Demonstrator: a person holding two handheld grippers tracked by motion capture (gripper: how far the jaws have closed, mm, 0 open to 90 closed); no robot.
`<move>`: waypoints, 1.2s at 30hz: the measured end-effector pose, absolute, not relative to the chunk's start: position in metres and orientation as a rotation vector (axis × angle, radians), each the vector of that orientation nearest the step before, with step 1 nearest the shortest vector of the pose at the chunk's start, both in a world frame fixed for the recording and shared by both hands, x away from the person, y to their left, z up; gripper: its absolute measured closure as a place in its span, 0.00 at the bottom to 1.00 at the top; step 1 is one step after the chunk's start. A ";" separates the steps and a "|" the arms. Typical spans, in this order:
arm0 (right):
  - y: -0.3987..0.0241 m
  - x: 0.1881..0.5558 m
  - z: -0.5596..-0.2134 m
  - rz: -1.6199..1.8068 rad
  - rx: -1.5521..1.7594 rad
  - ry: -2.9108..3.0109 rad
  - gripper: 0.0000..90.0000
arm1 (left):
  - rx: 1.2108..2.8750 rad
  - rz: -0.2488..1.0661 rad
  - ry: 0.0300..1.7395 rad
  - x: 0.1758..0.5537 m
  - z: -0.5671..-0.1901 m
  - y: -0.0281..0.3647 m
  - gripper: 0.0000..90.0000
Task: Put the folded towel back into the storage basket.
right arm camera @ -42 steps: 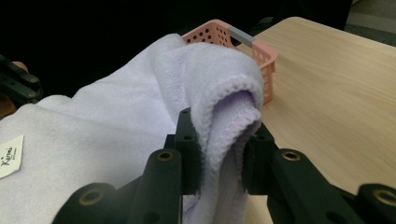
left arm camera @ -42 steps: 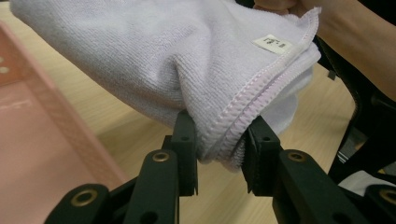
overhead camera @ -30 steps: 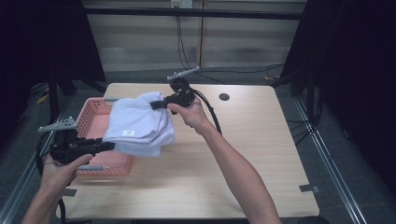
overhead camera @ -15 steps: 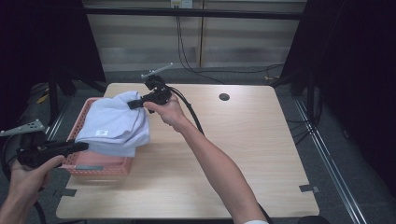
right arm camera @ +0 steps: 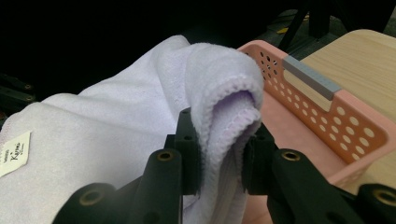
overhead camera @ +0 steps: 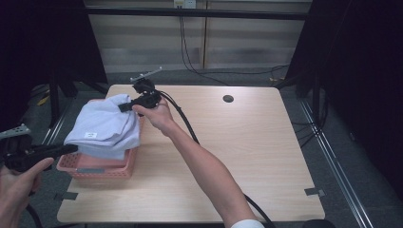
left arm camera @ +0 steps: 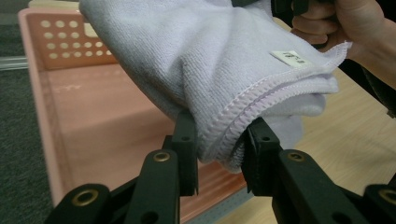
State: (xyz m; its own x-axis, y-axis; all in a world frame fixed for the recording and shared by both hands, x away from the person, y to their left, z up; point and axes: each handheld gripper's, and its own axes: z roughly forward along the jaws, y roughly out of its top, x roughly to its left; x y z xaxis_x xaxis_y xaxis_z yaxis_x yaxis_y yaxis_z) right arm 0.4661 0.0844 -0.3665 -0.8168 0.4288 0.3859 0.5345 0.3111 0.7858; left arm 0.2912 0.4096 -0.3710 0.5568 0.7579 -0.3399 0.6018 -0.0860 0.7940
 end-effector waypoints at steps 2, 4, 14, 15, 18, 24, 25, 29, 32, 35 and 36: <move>0.091 0.466 -0.367 -1.536 -0.914 -2.460 0.81 | 1.763 0.197 1.140 0.292 -0.372 0.416 0.78; 0.098 0.466 -0.366 -1.540 -0.923 -2.463 0.81 | 1.767 0.204 1.154 0.293 -0.373 0.420 0.78; 0.113 0.470 -0.384 -1.518 -0.964 -2.469 0.81 | 1.786 0.189 1.218 0.302 -0.388 0.430 0.78; 0.113 0.470 -0.386 -1.517 -0.974 -2.463 0.81 | 1.783 0.189 1.231 0.303 -0.390 0.431 0.78; 0.116 0.471 -0.394 -1.512 -0.992 -2.456 0.81 | 1.778 0.187 1.258 0.306 -0.396 0.435 0.78; 0.119 0.472 -0.408 -1.494 -1.013 -2.464 0.80 | 1.818 0.202 1.274 0.309 -0.404 0.431 0.77; 0.119 0.473 -0.410 -1.493 -1.021 -2.454 0.80 | 1.803 0.206 1.278 0.309 -0.404 0.430 0.77; 0.120 0.474 -0.415 -1.489 -1.041 -2.462 0.80 | 1.831 0.206 1.287 0.312 -0.406 0.427 0.77; 0.121 0.475 -0.419 -1.485 -1.031 -2.480 0.78 | 1.831 0.212 1.294 0.312 -0.407 0.425 0.76; 0.124 0.477 -0.425 -1.457 -1.036 -2.514 0.66 | 1.852 0.209 1.310 0.311 -0.411 0.425 0.70; 0.124 0.477 -0.427 -1.453 -1.043 -2.522 0.60 | 1.841 0.221 1.298 0.308 -0.411 0.425 0.63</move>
